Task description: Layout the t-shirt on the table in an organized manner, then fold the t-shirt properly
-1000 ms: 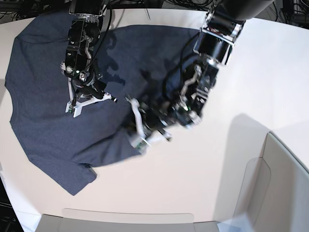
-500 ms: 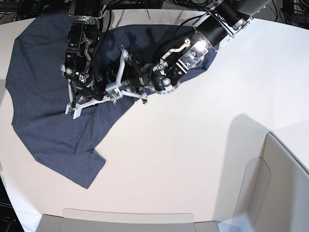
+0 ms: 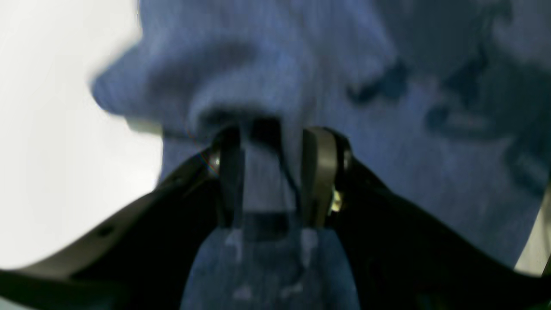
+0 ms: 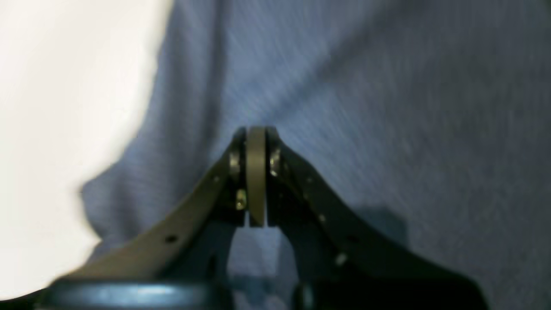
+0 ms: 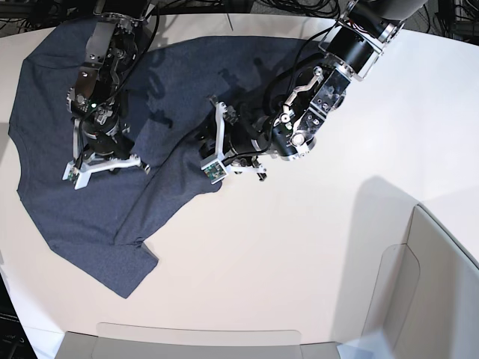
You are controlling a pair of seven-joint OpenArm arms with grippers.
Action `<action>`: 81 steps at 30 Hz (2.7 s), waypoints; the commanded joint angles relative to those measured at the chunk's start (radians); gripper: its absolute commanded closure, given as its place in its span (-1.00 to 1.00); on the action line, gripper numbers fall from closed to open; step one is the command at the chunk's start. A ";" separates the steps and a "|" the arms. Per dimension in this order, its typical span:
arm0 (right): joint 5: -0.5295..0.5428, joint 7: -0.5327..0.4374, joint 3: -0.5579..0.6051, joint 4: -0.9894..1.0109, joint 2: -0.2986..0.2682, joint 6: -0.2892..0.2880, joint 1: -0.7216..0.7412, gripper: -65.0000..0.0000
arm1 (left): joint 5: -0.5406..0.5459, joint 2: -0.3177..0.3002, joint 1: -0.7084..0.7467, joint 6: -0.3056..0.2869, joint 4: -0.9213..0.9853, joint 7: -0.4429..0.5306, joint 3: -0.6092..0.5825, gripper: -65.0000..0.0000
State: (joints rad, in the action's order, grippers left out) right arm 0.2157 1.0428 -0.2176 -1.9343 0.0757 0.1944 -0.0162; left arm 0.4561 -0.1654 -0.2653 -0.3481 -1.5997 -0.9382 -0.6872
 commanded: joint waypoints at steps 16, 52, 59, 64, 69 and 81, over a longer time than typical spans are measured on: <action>0.000 -0.014 -0.118 0.243 -0.015 -0.003 -0.015 1.00 | 0.011 0.106 0.028 -0.004 -0.015 -0.115 0.433 0.28; 0.001 -0.014 -0.108 0.246 -0.012 -0.003 -0.043 1.00 | 0.200 0.307 -0.319 -0.001 0.701 -0.106 0.809 0.28; 0.003 -0.014 -0.107 0.246 -0.012 -0.003 -0.043 1.00 | 0.198 0.322 -0.320 0.001 0.701 -0.095 0.809 0.28; 0.003 -0.014 -0.107 0.246 0.000 -0.003 -0.043 1.00 | 0.200 0.322 -0.320 -0.004 0.701 -0.095 0.749 0.35; 0.003 -0.014 -0.107 0.246 0.000 -0.005 -0.043 1.00 | 0.260 0.322 -0.322 -0.007 0.697 -0.097 0.607 1.00; 0.003 -0.017 -0.107 0.247 0.000 -0.005 -0.041 1.00 | 0.442 0.322 -0.231 -0.007 0.252 -0.100 0.243 1.00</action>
State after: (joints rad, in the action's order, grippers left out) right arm 0.2310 0.9710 -0.3241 -1.6920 0.0727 0.1768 -0.0525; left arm 0.8734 0.1448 -0.4671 -0.3462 -1.3323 -1.0523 -0.4484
